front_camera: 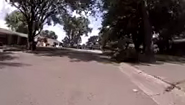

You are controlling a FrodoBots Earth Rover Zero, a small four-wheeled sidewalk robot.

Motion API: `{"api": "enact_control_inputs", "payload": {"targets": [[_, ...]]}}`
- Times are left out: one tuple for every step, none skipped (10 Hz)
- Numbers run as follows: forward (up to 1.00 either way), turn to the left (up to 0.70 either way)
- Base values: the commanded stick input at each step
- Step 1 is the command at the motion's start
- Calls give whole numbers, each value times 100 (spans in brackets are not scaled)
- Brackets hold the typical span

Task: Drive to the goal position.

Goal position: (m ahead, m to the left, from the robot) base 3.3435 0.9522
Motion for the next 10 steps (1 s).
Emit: {"api": "enact_control_inputs", "payload": {"targets": [[70,0],[70,0],[70,0],[70,0],[70,0],[70,0],[70,0],[70,0],[70,0],[70,0]]}}
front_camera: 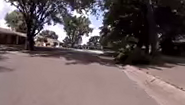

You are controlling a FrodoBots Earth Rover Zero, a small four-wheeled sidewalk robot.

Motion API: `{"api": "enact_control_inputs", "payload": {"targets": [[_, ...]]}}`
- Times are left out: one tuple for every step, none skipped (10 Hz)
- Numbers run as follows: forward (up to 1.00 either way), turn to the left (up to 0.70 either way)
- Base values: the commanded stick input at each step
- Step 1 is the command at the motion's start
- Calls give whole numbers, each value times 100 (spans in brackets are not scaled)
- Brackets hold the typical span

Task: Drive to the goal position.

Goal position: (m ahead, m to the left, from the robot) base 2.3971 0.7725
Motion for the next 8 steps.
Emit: {"api": "enact_control_inputs", "payload": {"targets": [[70,0],[70,0],[70,0],[70,0],[70,0],[70,0],[70,0],[70,0]]}}
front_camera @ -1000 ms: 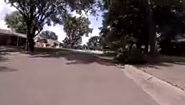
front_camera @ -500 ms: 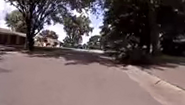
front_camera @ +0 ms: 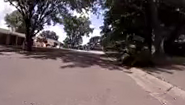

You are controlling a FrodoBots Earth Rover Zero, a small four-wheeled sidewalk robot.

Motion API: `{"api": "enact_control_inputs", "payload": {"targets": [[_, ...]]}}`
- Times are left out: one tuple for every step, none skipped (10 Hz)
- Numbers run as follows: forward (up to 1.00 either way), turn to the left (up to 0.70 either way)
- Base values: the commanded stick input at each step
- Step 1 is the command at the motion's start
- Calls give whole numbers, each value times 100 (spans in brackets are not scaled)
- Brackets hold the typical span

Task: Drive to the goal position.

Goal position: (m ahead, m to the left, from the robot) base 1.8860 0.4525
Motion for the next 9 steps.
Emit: {"api": "enact_control_inputs", "payload": {"targets": [[70,0],[70,0],[70,0],[70,0],[70,-13],[70,-28],[70,-35],[70,0],[70,0]]}}
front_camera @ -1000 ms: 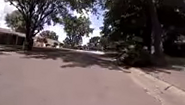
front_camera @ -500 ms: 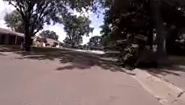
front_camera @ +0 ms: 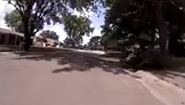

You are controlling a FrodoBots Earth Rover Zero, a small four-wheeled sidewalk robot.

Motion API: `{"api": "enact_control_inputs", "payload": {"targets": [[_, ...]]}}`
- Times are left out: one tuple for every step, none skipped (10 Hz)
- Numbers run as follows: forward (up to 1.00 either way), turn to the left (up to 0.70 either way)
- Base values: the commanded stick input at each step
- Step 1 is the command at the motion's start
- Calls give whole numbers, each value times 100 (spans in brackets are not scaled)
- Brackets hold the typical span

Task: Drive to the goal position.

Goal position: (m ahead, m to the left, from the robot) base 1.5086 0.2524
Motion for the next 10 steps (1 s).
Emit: {"api": "enact_control_inputs", "payload": {"targets": [[70,0],[70,0],[70,0],[70,0],[70,0],[70,0],[70,0],[70,0],[70,0],[70,0]]}}
